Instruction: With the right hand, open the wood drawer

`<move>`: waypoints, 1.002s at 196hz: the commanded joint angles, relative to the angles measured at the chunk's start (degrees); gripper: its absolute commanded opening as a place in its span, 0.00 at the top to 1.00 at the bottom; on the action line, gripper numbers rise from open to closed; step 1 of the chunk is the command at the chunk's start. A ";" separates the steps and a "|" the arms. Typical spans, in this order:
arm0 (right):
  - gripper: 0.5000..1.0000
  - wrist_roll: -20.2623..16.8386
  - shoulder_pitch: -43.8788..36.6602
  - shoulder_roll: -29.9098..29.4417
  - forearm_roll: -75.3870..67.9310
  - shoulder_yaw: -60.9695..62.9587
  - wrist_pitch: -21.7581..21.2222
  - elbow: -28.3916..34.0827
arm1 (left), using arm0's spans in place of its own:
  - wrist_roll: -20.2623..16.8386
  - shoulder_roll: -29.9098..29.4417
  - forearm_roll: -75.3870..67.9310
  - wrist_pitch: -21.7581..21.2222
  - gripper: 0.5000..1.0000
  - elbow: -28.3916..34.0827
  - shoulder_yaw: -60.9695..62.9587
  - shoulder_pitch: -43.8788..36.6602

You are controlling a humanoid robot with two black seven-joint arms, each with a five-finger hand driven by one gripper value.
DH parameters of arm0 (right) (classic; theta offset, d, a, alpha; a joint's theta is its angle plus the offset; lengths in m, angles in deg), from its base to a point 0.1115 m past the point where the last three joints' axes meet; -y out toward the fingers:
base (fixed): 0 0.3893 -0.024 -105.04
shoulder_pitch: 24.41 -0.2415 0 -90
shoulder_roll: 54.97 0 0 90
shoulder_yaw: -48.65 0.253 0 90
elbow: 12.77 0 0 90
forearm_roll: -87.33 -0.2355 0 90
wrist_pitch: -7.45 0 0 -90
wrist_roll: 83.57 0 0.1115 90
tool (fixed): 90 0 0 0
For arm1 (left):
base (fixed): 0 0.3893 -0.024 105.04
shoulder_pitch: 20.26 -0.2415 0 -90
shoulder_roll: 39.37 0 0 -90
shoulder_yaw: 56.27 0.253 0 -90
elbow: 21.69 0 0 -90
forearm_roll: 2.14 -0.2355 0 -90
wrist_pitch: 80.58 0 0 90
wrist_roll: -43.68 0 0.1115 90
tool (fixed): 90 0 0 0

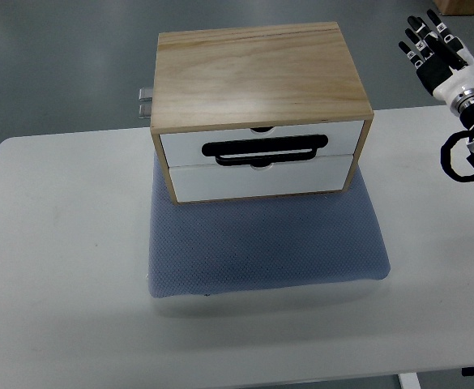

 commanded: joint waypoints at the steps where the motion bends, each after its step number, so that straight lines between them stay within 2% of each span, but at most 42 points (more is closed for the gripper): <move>1: 0.11 0.00 0.04 0.00 0.00 0.00 0.00 0.00 | 0.05 0.00 0.00 -0.02 0.00 0.18 0.02 0.07; 196: 0.11 0.00 -0.14 0.09 0.26 -0.09 0.70 -0.08 | 0.40 0.00 0.00 -0.28 0.00 -0.17 -0.07 0.07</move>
